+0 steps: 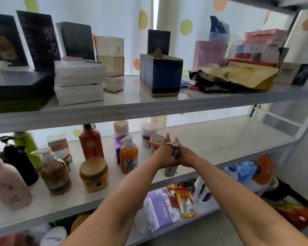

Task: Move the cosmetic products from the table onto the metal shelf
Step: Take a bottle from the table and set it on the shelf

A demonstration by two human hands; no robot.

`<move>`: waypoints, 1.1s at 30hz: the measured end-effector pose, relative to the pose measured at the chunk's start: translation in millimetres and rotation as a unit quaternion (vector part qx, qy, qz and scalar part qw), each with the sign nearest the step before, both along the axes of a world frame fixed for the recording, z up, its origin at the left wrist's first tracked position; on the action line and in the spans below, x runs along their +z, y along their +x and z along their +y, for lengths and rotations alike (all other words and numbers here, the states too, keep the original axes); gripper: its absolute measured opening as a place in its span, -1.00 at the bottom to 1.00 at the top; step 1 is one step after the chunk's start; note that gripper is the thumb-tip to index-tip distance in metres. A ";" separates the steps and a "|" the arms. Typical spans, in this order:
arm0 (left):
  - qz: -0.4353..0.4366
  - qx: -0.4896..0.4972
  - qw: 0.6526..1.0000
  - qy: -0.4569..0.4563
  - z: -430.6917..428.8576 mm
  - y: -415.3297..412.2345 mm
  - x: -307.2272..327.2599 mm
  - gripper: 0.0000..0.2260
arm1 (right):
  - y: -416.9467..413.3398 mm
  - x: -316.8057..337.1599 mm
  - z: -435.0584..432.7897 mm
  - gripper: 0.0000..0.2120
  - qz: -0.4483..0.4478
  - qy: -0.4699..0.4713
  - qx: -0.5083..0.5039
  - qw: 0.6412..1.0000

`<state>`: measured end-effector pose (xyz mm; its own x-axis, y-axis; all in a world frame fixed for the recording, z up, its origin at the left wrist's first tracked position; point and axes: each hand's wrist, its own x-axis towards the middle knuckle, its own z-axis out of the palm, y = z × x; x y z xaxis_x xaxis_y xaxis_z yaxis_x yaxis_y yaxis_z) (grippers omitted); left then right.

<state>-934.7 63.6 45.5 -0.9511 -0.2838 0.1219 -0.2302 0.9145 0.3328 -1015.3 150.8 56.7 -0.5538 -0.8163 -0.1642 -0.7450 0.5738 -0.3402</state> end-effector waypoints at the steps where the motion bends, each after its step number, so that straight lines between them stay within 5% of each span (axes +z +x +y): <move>1: 0.000 0.007 1.000 0.009 -3.2 -5.4 -1.3 -0.28 | -5.4 -0.6 -4.2 0.06 -0.003 -0.002 0.008 1.000; 9: 0.030 0.134 0.980 0.145 -15.2 -27.6 -8.8 -0.17 | -46.1 -0.4 -31.9 -0.07 -0.075 -0.048 0.110 0.990; 19: 0.029 0.242 0.956 0.161 -8.6 -38.8 -15.5 -0.04 | -75.4 -28.7 -51.8 0.00 -0.142 -0.108 0.181 0.967; 25: 0.008 0.262 0.949 0.176 3.8 -37.2 -29.2 -0.09 | -71.3 -33.5 -46.9 -0.40 -0.169 -0.129 0.169 0.962; 33: -0.015 0.291 0.942 0.168 1.7 -40.0 -27.6 -0.15 | -65.9 -33.0 -45.8 -0.38 -0.211 -0.172 0.178 0.946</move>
